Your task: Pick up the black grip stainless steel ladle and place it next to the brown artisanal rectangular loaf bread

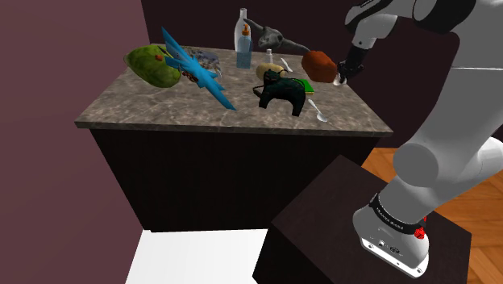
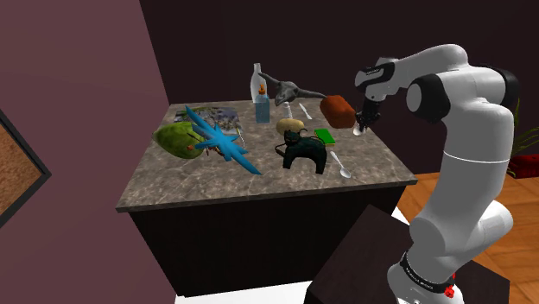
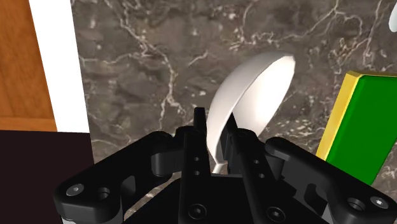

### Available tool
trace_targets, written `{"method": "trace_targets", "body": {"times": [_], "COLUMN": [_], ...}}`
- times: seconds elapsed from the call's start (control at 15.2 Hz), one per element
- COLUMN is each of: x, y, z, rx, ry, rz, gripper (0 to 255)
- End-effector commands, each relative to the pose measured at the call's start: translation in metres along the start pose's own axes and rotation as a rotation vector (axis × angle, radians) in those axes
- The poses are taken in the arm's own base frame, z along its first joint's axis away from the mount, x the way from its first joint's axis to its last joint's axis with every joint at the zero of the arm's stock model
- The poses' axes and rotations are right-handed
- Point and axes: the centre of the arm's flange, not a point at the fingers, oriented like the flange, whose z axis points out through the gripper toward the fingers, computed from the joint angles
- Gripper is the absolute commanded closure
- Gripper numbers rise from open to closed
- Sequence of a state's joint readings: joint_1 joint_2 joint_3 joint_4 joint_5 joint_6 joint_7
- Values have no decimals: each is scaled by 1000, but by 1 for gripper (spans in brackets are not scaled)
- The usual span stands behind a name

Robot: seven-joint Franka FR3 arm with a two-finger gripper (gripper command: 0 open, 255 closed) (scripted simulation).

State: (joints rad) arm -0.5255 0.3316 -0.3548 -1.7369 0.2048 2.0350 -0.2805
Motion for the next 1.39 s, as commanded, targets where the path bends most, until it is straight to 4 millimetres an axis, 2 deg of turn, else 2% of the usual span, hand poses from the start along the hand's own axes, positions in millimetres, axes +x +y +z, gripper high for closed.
{"method": "trace_targets", "body": {"times": [0.0, 0.4, 0.92, 0.99, 1.32], "x": [1, 0, 0, 0, 0], "y": [1, 3, 3, 3, 3], "z": [11, 43, 43, 43, 43], "rx": [0, 0, 0, 0, 0], "ry": [-2, -2, -2, -2, -2], "rz": [-1, -1, -1, -1, -1], "gripper": [255, 255, 255, 0, 0]}}
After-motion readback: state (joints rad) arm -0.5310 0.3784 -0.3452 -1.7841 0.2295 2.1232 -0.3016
